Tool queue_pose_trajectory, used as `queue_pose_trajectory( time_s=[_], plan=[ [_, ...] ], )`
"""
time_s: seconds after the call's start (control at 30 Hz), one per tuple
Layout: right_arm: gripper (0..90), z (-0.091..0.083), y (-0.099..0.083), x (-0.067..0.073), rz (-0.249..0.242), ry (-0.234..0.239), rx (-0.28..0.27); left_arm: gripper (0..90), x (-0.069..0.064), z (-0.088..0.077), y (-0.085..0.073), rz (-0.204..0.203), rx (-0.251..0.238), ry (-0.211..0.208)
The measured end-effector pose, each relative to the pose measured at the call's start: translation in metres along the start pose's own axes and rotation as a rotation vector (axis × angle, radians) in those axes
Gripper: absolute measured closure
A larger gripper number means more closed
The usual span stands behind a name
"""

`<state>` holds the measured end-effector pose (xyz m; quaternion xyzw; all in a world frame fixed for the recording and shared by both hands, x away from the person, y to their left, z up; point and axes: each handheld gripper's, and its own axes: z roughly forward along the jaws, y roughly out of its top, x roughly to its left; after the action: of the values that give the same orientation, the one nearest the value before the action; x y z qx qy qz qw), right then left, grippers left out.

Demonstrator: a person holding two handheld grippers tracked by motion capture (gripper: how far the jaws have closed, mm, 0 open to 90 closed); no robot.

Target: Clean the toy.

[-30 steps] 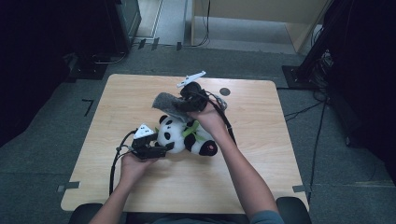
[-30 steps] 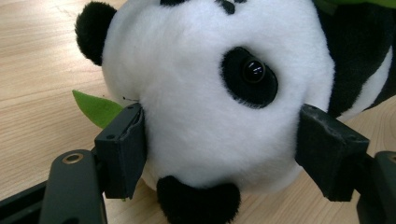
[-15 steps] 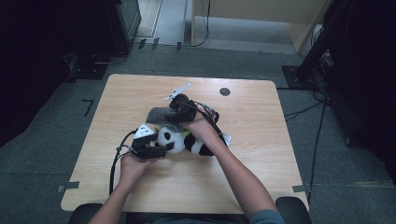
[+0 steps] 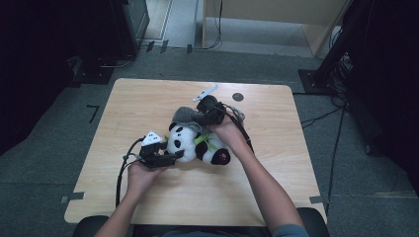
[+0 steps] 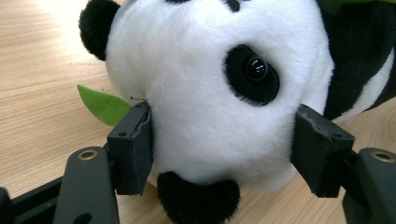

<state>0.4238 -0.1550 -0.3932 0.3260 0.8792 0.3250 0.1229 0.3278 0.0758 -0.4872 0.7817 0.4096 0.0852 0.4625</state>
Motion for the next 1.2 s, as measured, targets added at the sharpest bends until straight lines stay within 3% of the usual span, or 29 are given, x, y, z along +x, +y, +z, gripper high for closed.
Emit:
queue_pose_trajectory(
  time_s=[0.37, 0.53, 0.6, 0.63, 0.67, 0.8, 0.83, 0.93, 1.07, 1.2],
  plan=[
    [72.2, -0.024, -0.013, -0.025, 0.045, -0.043, -0.019, 29.8, 0.001, 0.0, 0.0, 0.001, 0.0, -0.006],
    [72.5, -0.036, -0.02, -0.035, 0.064, -0.071, -0.027, 28.7, 0.0, 0.0, 0.0, 0.02, -0.005, -0.004],
    [73.1, -0.038, -0.02, -0.036, 0.076, -0.07, -0.034, 28.3, 0.0, 0.0, -0.001, 0.033, -0.007, -0.002],
    [73.7, -0.042, -0.02, -0.037, 0.105, -0.019, -0.054, 27.7, -0.001, -0.001, -0.001, 0.047, -0.005, -0.001],
    [73.8, -0.044, -0.019, -0.035, 0.11, 0.002, -0.071, 27.4, 0.0, -0.001, 0.0, 0.046, -0.005, -0.003],
    [73.7, -0.056, -0.016, -0.031, 0.097, -0.009, -0.13, 26.7, 0.001, -0.001, 0.0, 0.032, -0.006, -0.006],
    [73.7, -0.066, -0.015, -0.031, 0.092, -0.024, -0.17, 26.2, 0.001, 0.0, 0.0, 0.033, -0.008, -0.006],
    [73.5, -0.079, -0.017, -0.033, 0.076, -0.065, -0.21, 25.1, 0.001, 0.0, 0.0, 0.031, -0.009, -0.009],
    [73.4, -0.086, -0.027, -0.035, 0.084, -0.082, -0.207, 24.3, 0.002, 0.0, 0.0, 0.021, -0.01, -0.011],
    [72.8, -0.081, -0.05, -0.032, 0.083, -0.082, -0.195, 23.6, 0.002, 0.001, 0.0, 0.004, -0.009, -0.015]
  ],
)
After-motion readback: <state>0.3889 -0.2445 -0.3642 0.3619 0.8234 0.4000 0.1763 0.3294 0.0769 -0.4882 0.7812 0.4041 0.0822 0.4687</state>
